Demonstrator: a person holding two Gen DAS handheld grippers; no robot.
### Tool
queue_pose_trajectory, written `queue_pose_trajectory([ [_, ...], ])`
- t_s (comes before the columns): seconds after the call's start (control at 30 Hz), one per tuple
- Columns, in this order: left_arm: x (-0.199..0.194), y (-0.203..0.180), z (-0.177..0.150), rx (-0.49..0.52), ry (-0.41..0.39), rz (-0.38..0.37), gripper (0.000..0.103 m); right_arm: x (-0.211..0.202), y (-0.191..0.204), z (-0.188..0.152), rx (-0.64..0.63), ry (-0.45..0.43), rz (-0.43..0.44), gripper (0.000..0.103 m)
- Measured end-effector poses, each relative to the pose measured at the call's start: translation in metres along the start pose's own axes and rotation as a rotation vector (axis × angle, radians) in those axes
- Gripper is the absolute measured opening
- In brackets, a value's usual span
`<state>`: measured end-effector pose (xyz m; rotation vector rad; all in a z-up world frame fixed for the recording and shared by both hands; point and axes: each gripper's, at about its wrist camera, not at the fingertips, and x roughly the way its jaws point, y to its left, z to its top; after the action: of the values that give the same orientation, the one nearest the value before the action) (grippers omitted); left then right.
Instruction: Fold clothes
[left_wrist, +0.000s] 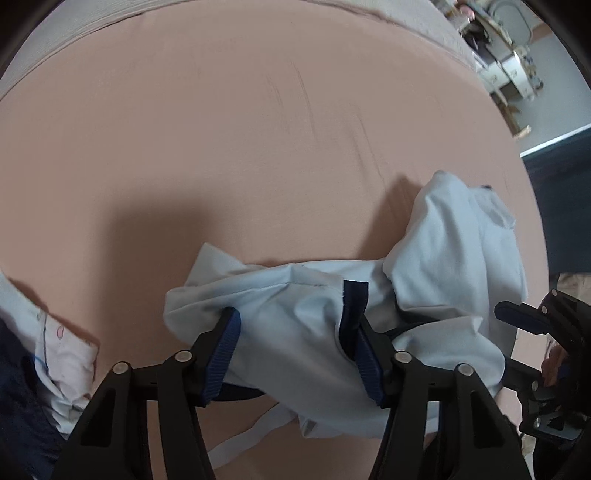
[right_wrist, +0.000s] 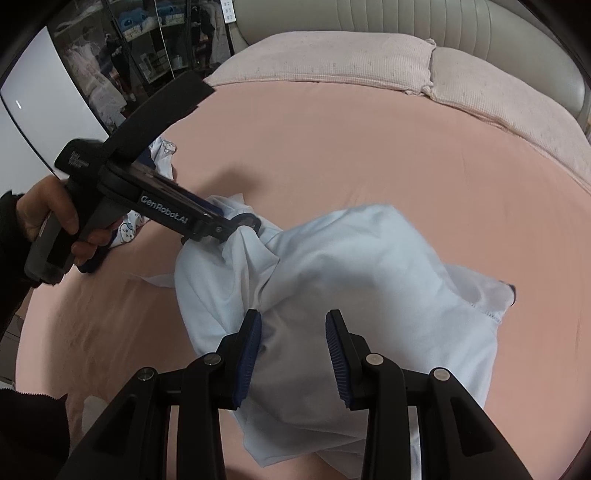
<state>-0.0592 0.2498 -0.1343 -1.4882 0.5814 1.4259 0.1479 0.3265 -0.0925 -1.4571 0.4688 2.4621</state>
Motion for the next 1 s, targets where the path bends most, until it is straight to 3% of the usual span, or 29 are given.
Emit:
queue_pose_trajectory([
  [0.07, -0.005, 0.013, -0.007, -0.044, -0.041, -0.02, 0.042, -0.004, 0.0, 0.006, 0.001, -0.011, -0.006, 0.036],
  [0.13, -0.009, 0.029, -0.015, -0.098, -0.082, -0.046, 0.029, -0.01, 0.001, 0.011, 0.01, -0.03, 0.006, 0.036],
  [0.2, -0.013, 0.044, -0.021, -0.151, -0.11, -0.073, 0.024, -0.016, 0.003, 0.018, 0.02, -0.051, 0.014, 0.036],
  [0.33, -0.026, 0.059, -0.032, -0.165, -0.164, -0.09, 0.023, 0.0, 0.015, 0.038, 0.018, -0.058, 0.053, 0.061],
  [0.63, -0.066, 0.078, -0.067, -0.184, -0.264, -0.088, 0.023, 0.035, 0.05, 0.06, -0.045, -0.018, 0.092, 0.061],
  [0.77, -0.078, 0.072, -0.082, -0.182, -0.278, -0.097, 0.023, 0.055, 0.059, 0.059, -0.09, 0.032, 0.03, 0.06],
  [0.8, -0.079, 0.068, -0.084, -0.175, -0.279, -0.092, 0.023, 0.055, 0.06, 0.057, -0.097, 0.027, 0.023, 0.059],
  [0.83, -0.079, 0.066, -0.084, -0.169, -0.284, -0.082, 0.023, 0.055, 0.062, 0.055, -0.104, 0.022, 0.016, 0.049],
  [0.87, -0.08, 0.063, -0.083, -0.165, -0.29, -0.079, 0.023, 0.054, 0.063, 0.053, -0.106, 0.011, 0.0, 0.025],
  [0.9, -0.081, 0.06, -0.081, -0.163, -0.296, -0.082, 0.023, 0.05, 0.062, 0.053, -0.1, -0.008, -0.026, 0.018],
  [1.0, -0.062, 0.014, -0.032, -0.16, -0.312, -0.093, 0.023, 0.04, 0.056, 0.058, -0.078, -0.041, -0.05, 0.013],
])
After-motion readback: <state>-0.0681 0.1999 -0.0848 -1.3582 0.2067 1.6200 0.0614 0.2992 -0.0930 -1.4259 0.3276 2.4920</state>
